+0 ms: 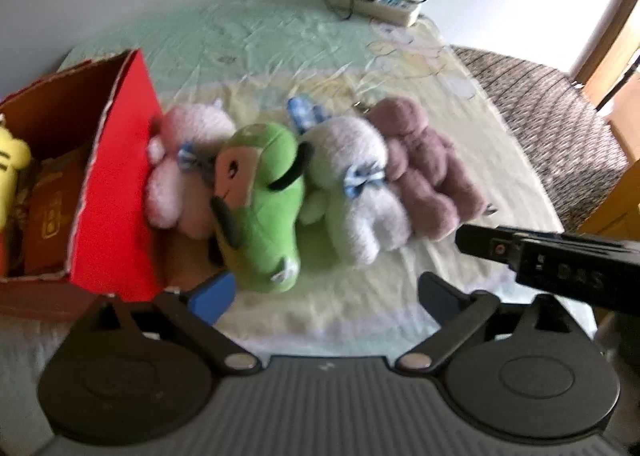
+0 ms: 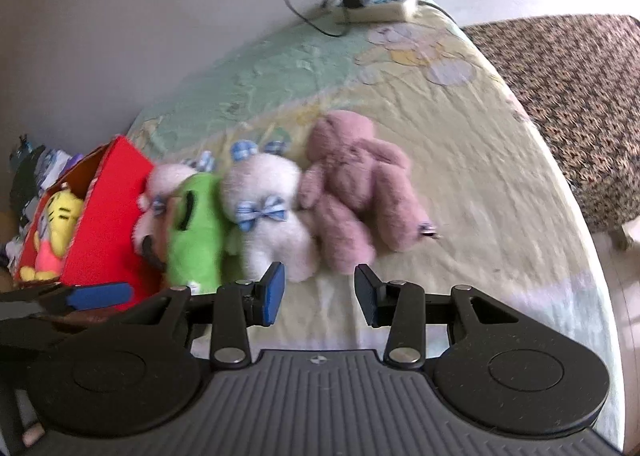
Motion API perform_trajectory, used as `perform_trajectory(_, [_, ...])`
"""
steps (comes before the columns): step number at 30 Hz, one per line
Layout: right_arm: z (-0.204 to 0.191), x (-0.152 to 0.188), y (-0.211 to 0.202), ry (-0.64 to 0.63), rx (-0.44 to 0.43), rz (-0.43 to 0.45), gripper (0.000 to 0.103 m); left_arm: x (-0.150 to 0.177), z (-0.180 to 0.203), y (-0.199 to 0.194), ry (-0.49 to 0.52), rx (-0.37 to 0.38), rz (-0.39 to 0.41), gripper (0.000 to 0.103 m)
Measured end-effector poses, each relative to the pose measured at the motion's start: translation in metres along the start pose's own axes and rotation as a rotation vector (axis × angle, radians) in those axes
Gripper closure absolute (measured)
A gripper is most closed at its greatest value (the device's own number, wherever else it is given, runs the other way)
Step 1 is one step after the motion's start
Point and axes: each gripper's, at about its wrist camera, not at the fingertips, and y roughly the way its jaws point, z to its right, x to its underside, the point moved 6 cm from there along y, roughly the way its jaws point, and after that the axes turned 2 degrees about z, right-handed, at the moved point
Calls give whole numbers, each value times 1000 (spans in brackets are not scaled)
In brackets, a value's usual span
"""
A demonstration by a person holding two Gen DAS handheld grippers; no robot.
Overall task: Organize objects
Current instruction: 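Move the right gripper back to the mauve teddy bear on the bed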
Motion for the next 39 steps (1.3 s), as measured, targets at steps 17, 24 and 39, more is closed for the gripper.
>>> perform_trajectory(17, [53, -29, 45, 5, 35, 50, 63, -26, 53, 47, 91, 209, -43, 1])
perform_trajectory(24, [51, -32, 72, 18, 20, 10, 67, -26, 57, 64, 100, 243, -78, 11])
perform_trajectory(39, [37, 0, 41, -86, 40, -52, 74, -11, 54, 70, 143, 181, -120, 17])
